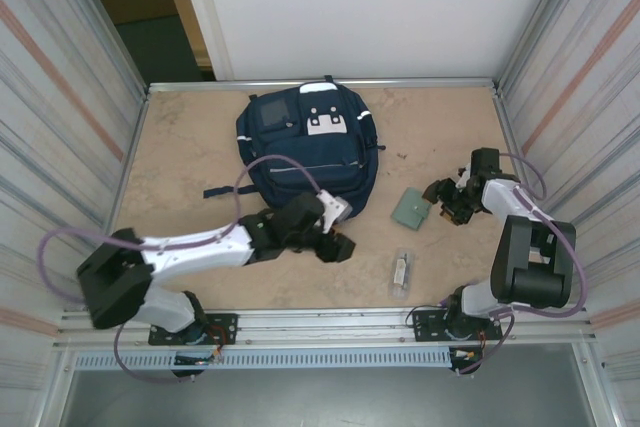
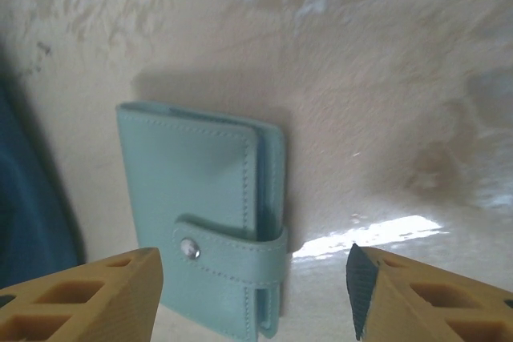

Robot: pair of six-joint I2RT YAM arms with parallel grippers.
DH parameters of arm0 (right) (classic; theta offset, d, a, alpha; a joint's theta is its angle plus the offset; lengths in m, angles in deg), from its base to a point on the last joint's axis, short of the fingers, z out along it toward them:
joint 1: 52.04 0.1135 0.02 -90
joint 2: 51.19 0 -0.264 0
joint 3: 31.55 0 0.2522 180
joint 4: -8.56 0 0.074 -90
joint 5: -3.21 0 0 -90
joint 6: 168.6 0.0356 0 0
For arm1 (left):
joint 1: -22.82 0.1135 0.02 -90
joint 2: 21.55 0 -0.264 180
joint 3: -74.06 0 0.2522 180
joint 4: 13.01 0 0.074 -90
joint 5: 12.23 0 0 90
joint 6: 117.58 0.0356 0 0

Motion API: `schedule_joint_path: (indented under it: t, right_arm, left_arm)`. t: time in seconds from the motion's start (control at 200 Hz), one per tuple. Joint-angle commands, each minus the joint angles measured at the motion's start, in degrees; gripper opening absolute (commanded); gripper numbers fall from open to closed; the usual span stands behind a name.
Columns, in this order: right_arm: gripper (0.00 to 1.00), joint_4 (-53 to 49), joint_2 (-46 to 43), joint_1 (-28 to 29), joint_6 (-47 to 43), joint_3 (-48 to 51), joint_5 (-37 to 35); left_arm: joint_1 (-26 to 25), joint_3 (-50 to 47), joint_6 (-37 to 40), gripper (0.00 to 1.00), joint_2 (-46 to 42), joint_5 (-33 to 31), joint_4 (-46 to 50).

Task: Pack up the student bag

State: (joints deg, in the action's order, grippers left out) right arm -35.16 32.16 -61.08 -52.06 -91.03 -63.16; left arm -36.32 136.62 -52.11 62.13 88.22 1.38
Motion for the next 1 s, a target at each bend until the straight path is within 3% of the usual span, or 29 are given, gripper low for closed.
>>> schedule_joint_path:
  t: [0.0,0.135,0.296,0.411,0.757,0.997]
  right_arm:
    - [0.62,2.3,0.3,-0.1,-2.7,1.0,6.4]
    - [0.61,4.6,1.2,-1.5,-2.2,3.6,4.6]
    - [0.61,9.5,1.2,-3.1,-0.3,8.8,9.0]
    - [0.6,10.8,3.1,-3.3,-0.4,9.4,13.0]
    - [0.51,15.5,5.9,-3.2,-1.0,9.0,19.9]
    - [0.5,14.4,6.1,-1.1,-2.5,5.5,16.3]
  left_arm:
    - [-0.4,9.9,-3.0,0.54,8.6,-3.8,-2.5]
    - [-0.5,22.1,-7.2,0.53,22.3,-0.9,-2.2]
    - [-0.4,35.4,-9.0,0.51,35.8,4.7,-0.1]
    - [-0.4,39.9,-10.2,0.48,43.0,4.7,-0.3]
    - [-0.1,40.5,-12.4,0.42,49.0,6.3,-3.2]
    - [0.8,38.1,-8.1,0.4,46.2,8.3,-0.8]
